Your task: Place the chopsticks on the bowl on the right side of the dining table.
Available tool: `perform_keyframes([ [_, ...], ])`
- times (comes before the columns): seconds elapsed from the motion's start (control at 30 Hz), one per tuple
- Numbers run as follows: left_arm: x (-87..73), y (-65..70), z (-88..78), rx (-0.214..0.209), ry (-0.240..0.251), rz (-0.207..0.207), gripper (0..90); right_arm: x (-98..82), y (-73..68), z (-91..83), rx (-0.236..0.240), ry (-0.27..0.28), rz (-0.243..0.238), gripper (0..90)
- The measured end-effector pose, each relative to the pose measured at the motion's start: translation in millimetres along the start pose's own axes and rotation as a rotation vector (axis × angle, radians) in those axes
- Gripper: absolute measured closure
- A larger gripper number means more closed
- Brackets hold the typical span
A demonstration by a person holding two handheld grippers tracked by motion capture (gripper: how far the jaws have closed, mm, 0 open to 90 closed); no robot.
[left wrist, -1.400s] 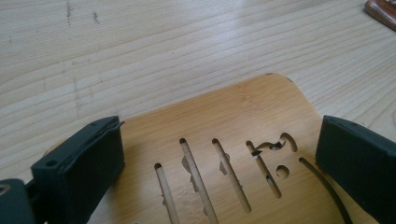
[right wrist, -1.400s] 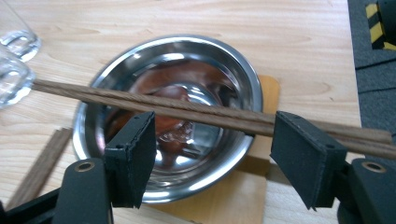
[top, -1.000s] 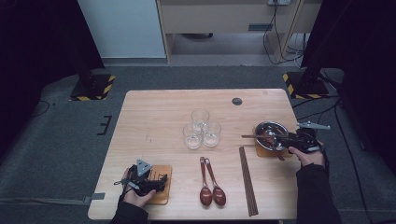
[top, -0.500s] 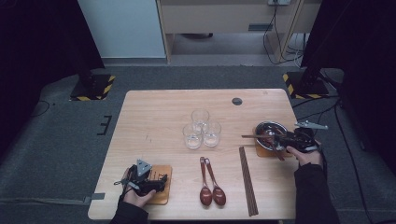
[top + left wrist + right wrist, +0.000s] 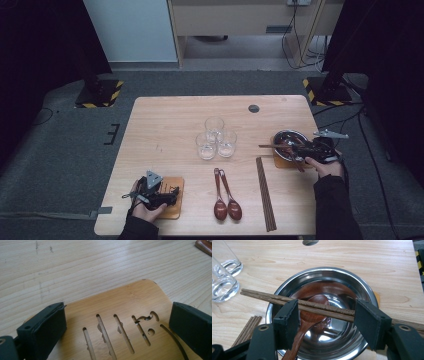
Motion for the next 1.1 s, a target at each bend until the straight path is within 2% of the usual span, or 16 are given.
perform_keyframes([
  [1.0, 0.0, 0.0, 0.0, 0.0, 0.0, 0.0, 0.3, 0.4, -3.6, 3.0, 0.001, -0.005, -0.013, 35.6],
  [1.1, 0.0, 0.0, 0.0, -0.001, 0.0, -0.001, 0.3, 2.3, -3.2, -0.1, 0.006, 0.01, -0.017, 35.1],
])
Point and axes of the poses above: each handheld gripper's, and its own axes: z roughly forward along the jaws, x roughly out of its top, y roughly to its right, the point moved 7 cm from there along z, roughly forward along the jaws, and after that the axes turned 14 degrees about -y, right-handed, at the moved point
